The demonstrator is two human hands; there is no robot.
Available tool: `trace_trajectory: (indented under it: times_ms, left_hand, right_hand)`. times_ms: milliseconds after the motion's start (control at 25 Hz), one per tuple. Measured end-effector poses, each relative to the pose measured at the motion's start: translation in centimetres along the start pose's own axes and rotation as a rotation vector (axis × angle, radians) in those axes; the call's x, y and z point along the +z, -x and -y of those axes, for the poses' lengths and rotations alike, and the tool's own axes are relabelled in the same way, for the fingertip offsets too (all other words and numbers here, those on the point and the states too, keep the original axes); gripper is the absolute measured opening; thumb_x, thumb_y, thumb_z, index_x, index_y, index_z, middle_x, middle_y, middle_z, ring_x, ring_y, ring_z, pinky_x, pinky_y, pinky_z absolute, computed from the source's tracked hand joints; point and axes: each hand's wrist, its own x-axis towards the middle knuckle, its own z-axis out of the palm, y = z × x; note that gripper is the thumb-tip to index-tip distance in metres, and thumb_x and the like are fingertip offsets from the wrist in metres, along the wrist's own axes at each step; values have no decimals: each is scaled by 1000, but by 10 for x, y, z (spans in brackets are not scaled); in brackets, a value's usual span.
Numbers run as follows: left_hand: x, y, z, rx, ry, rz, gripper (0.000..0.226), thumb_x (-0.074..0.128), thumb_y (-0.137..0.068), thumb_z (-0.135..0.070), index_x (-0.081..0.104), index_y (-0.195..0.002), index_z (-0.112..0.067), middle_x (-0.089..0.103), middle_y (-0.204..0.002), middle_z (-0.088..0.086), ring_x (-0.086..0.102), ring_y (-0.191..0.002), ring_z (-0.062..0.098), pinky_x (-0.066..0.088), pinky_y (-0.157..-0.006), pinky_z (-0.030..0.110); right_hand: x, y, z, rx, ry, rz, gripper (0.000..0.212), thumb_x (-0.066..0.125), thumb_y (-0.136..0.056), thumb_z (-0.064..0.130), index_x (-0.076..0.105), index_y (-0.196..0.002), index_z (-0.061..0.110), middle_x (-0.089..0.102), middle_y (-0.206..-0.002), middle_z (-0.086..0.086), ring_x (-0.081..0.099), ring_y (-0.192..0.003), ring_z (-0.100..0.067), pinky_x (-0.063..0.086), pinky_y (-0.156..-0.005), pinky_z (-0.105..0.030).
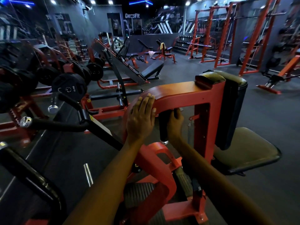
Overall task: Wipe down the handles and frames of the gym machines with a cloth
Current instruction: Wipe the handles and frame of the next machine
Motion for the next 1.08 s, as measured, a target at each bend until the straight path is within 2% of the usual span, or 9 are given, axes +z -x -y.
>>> trace_trajectory:
  times_ms: [160, 240, 360, 440, 560, 720, 880, 1000, 1080]
  left_hand:
    - [1, 1, 0, -3, -1, -1, 41, 38, -99, -26, 48, -135, -10, 60, -130, 11, 52, -120, 29, 44, -97, 38]
    - [2, 1, 0, 3, 2, 3, 41, 40, -98, -26, 46, -136, -10, 59, -130, 11, 53, -120, 29, 46, -96, 39]
    - [2, 3, 1, 0, -1, 11, 42, 40, -98, -26, 46, -136, -9, 58, -131, 12, 54, -120, 29, 46, -96, 38]
    - [2, 2, 2, -6, 2, 9, 42, 40, -99, -26, 45, -137, -10, 58, -131, 11, 53, -120, 29, 46, -96, 38]
    - [2, 2, 3, -4, 18, 20, 41, 38, -100, -27, 41, -138, -12, 58, -132, 11, 53, -121, 29, 44, -98, 37]
    - [3, 4, 2, -9, 38, 20, 41, 28, -104, -31, 40, -137, -12, 59, -130, 11, 52, -121, 28, 44, -98, 37]
    - [2, 0, 3, -22, 57, 25, 42, 26, -104, -32, 42, -137, -11, 58, -131, 12, 53, -121, 30, 45, -97, 39]
    - [3, 3, 1, -15, 50, 21, 40, 32, -102, -29, 43, -136, -11, 59, -130, 12, 54, -120, 30, 46, -96, 39]
    - [4, 1, 1, -12, 53, 7, 40, 37, -101, -28, 43, -136, -11, 59, -130, 12, 54, -119, 30, 45, -96, 39]
  right_hand:
    - [-28, -39, 24, 6, 592, 450, 20, 41, -92, -9, 59, -95, 0, 59, -76, 4, 53, -58, 11, 42, -59, -9]
    - [-33, -48, 22, 141, 610, 613, 27, 37, -92, -12, 56, -82, 5, 60, -62, 14, 51, -50, 6, 38, -52, -13]
    - [-41, -45, -4, 313, 409, 659, 27, 35, -94, -8, 58, -102, 3, 68, -75, 5, 62, -65, -8, 47, -60, -19]
    - [-49, -35, -32, 317, 323, 586, 24, 41, -93, -5, 54, -113, -11, 70, -87, -9, 67, -76, -17, 54, -74, -29]
    - [-56, -12, -76, 226, 485, 322, 22, 58, -80, 2, 62, -97, -10, 67, -89, -21, 62, -78, -23, 52, -75, -39]
    - [-45, 46, -74, 110, 644, -49, 30, 45, -93, -3, 62, -116, 4, 65, -102, -8, 61, -87, -15, 41, -61, -5]
    - [-30, 91, -69, 166, 398, -262, 28, 45, -97, 4, 61, -120, -2, 64, -111, -24, 59, -102, -22, 34, -68, 4]
    - [-34, 73, -44, 60, 439, -357, 26, 48, -96, 7, 66, -108, -6, 67, -86, -16, 59, -75, -10, 38, -63, -3]
    - [-25, 39, -18, -45, 300, -404, 26, 46, -96, 8, 65, -106, -8, 68, -95, -14, 62, -86, -14, 50, -79, -22]
